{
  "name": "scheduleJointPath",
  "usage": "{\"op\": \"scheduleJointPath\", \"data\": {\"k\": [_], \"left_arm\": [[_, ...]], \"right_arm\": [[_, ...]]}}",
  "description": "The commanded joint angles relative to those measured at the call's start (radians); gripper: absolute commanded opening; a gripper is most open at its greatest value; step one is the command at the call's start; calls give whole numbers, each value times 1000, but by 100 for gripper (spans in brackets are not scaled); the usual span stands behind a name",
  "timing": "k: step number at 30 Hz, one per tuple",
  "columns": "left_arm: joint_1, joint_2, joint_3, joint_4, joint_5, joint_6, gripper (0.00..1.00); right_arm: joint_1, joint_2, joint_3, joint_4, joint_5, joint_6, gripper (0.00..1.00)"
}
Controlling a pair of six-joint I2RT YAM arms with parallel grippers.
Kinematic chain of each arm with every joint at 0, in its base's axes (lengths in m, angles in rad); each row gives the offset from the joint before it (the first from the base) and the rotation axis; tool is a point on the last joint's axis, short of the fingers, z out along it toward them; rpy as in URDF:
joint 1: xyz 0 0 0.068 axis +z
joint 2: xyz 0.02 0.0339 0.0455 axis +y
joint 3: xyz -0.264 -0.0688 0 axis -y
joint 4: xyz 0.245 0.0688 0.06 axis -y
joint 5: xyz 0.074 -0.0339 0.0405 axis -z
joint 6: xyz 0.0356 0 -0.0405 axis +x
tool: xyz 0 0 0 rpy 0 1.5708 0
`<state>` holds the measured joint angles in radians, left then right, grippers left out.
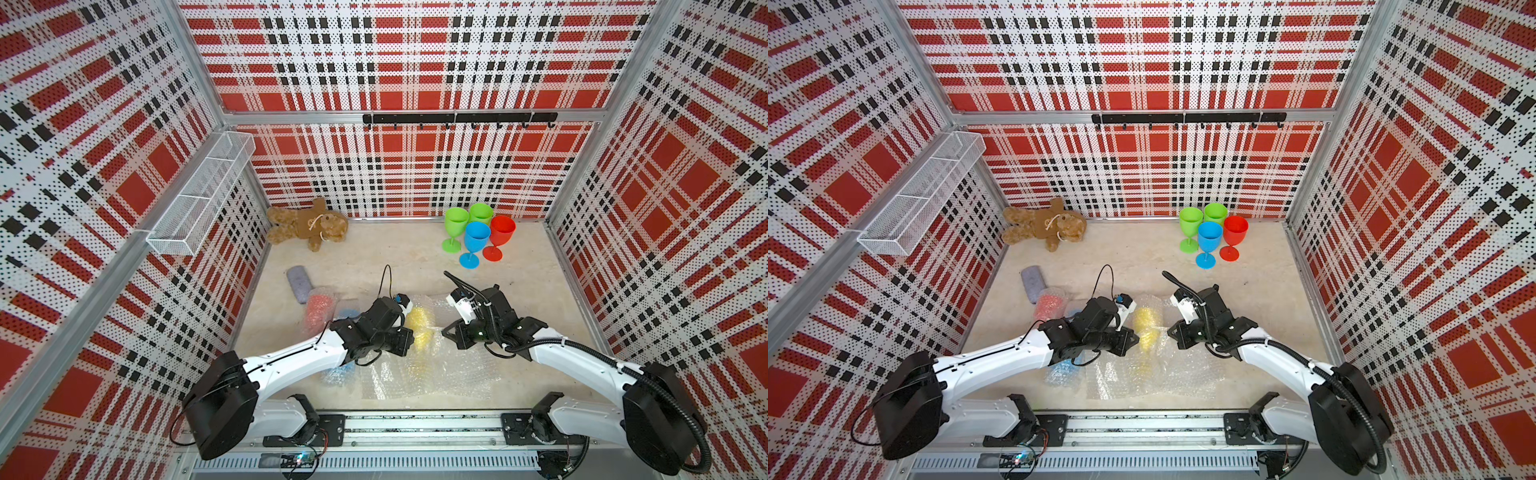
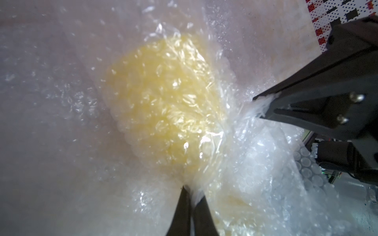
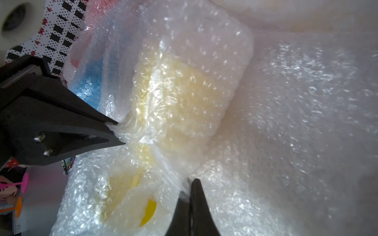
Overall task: Unpack wine glasses from bubble wrap
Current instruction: Unwrap the bubble wrap.
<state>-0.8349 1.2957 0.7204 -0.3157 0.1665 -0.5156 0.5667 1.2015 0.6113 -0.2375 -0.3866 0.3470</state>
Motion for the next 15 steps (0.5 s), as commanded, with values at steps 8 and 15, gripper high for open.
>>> {"op": "scheduleJointPath", "data": {"k": [8,15], "left_arm": [[22,22,-24,-95,-65,-17,0],[60,-25,-17,-119,-55,-41,36]], "right_arm": [[-48,25,-3,-36,120,11,0],[-47,24,6,-37,103,2,0]]}}
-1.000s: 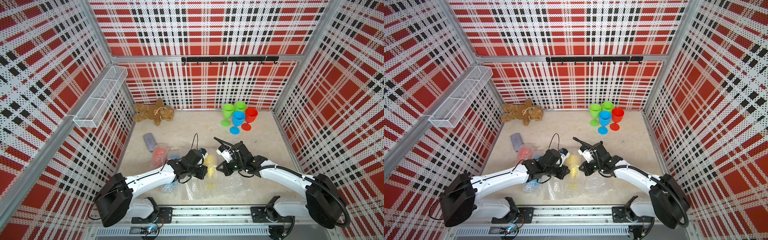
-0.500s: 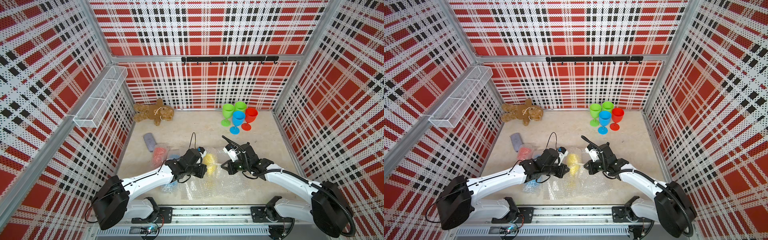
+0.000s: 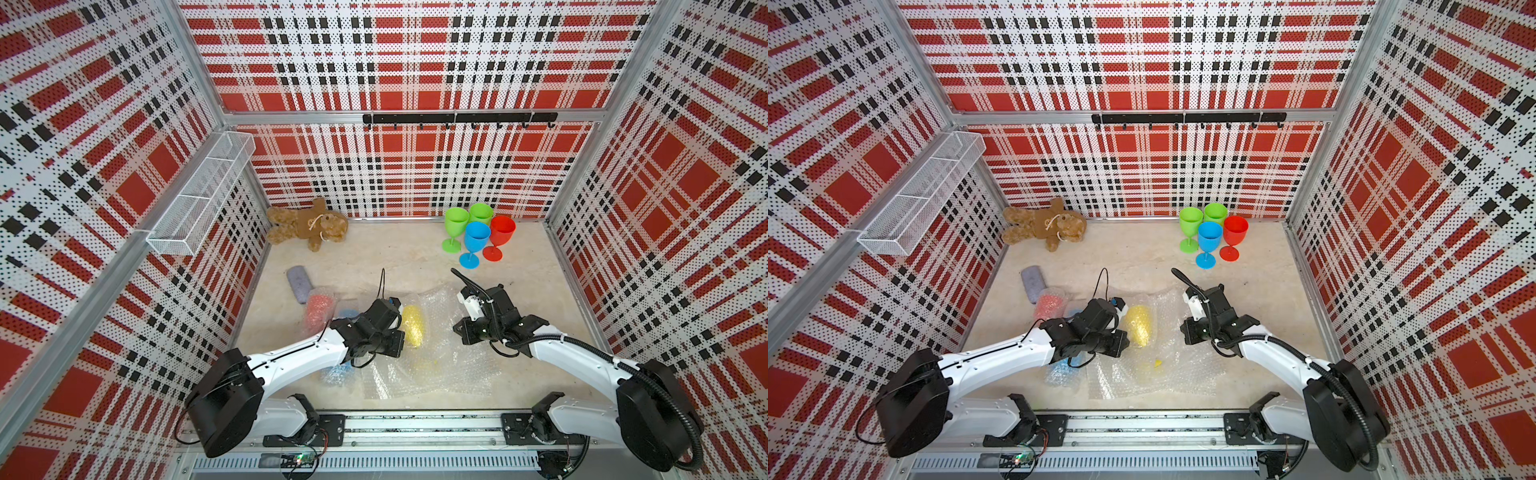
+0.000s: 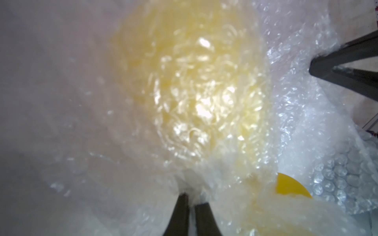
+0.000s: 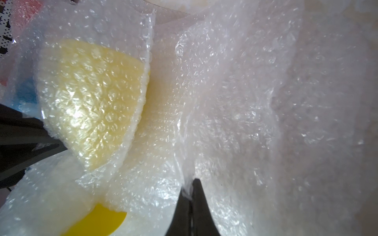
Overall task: Unpack wine glasses from bubble wrap
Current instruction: Unwrap the bubble wrap.
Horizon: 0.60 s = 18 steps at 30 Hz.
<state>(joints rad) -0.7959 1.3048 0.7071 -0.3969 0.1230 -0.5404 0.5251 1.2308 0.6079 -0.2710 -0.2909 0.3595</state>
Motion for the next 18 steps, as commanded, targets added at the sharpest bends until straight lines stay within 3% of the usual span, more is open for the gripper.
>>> {"op": "scheduleJointPath", "data": {"k": [1,3,5,10,18], "left_arm": [[30,-49,-3,-46,-12,-19,43],[52,-78,-1,-63,-8,-22,55],[73,-109,3,-75,-4,-27,58],[129,-194,14,-88,6,-33,59],[183,-263,99,-167,0,24,59]], "right_arm": [[-6,-9,10,-3,8,-9,0],[-6,-13,13,-6,2,-8,0],[-6,-16,15,-9,2,-4,0],[-5,-21,30,-22,6,2,0],[-4,-78,71,-48,-93,55,0]]}}
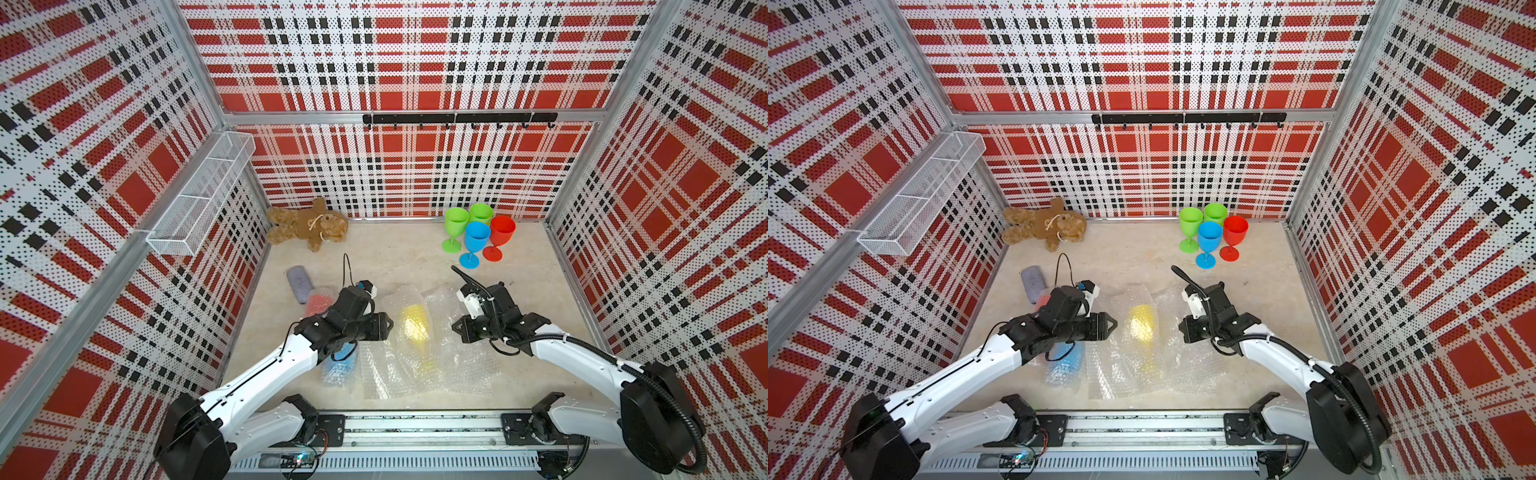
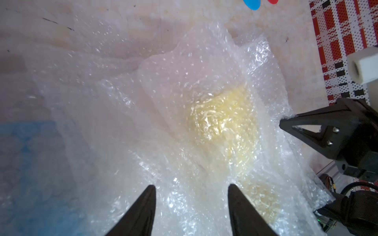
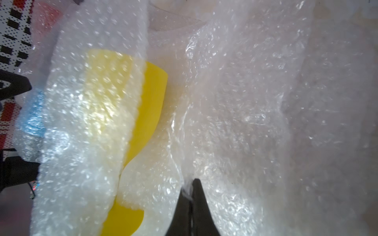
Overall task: Unpack wine glasses from bubble wrap
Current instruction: Unwrap the bubble wrap.
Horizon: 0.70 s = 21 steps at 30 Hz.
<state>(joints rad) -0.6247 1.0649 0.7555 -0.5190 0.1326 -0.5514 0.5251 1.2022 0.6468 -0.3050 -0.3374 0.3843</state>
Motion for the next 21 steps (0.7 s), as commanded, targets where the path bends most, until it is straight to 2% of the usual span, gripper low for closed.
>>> {"op": "scheduleJointPath", "data": {"k": [1,6,12,17,21], "left_arm": [[15,-29,61,-55,-23,44,59],[29,-38,108,-67,-52,58,58],[-4,-8,155,-37,-39,61,57],[-170,95,228,23,-38,86,54],[-276,247,310,59,-25,101,51]], "right_arm": [[-5,-65,37,-15,-55,42,0],[-5,-110,76,-69,-52,74,0],[-5,-95,66,-95,38,80,0],[-5,-81,33,-33,15,109,0],[-8,-83,13,12,-3,137,0]]}}
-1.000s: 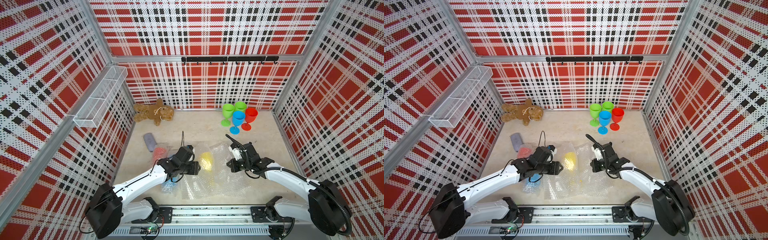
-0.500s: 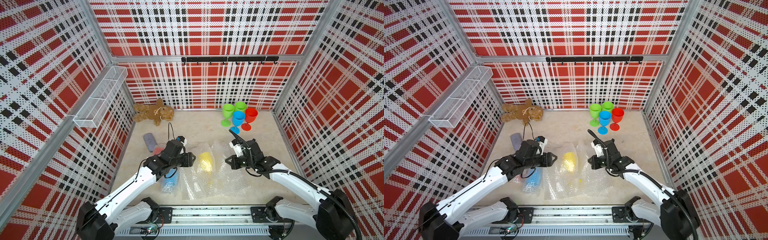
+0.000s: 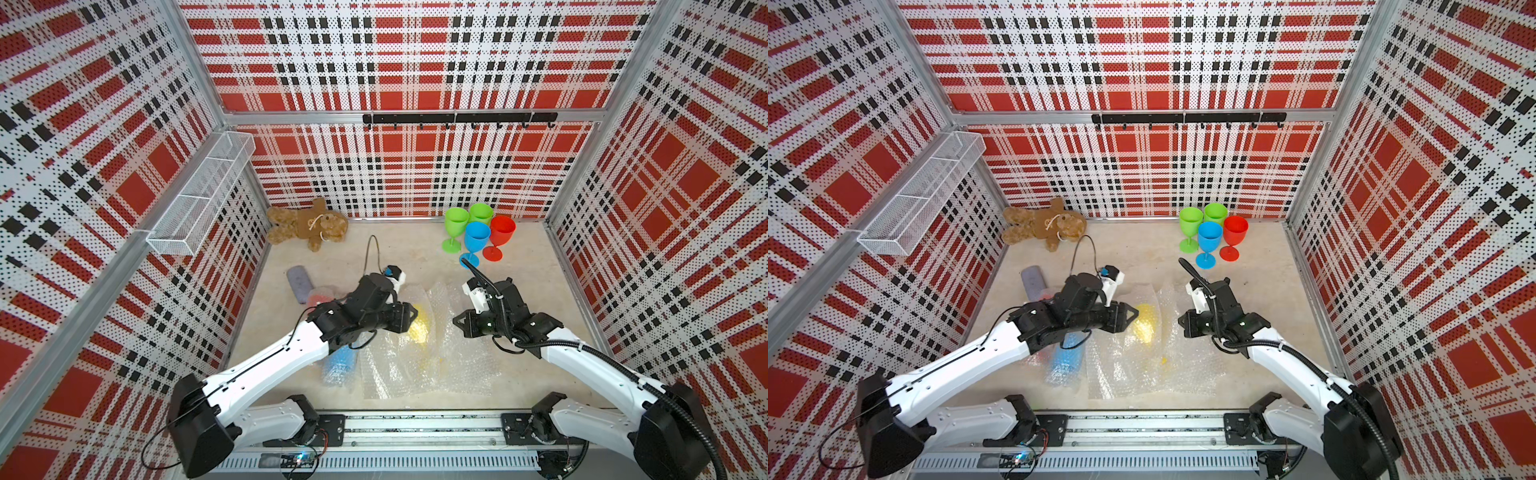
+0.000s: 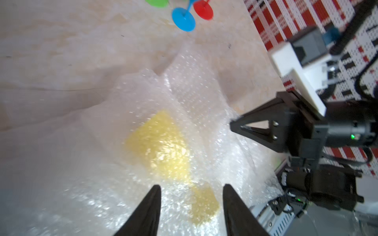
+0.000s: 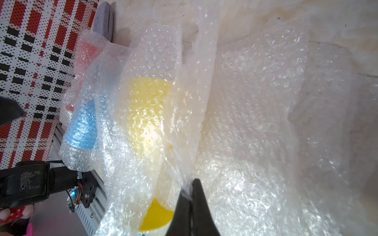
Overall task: Unpack wine glasses from bubble wrap
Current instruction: Unwrap the bubble wrap.
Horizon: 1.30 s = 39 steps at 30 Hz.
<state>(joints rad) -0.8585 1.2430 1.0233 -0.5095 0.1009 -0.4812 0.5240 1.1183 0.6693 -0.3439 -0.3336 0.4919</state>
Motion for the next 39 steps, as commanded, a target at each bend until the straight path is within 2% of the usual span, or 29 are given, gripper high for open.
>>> {"op": "scheduleJointPath", "data": {"k": [1,7,16,22,32,39], "left_arm": [[-57,108,62,54,-1,32,50],[-78,247,146,54,-7,44,49],[-86,274,163,58,7,51,49],[-67,292,96,-10,-80,36,49],[76,102,-89,-63,-140,-56,50],[132,-14,-181,-100,-178,-156,49]], "right_arm": [[-9,-6,-15,68,-20,39,0],[-21,-91,-57,186,-148,153,0],[-22,-152,-49,162,-153,189,0],[-24,-146,-45,137,-131,168,0],[-28,-101,-39,45,29,76,0],[-29,-12,-57,39,151,22,1]]}}
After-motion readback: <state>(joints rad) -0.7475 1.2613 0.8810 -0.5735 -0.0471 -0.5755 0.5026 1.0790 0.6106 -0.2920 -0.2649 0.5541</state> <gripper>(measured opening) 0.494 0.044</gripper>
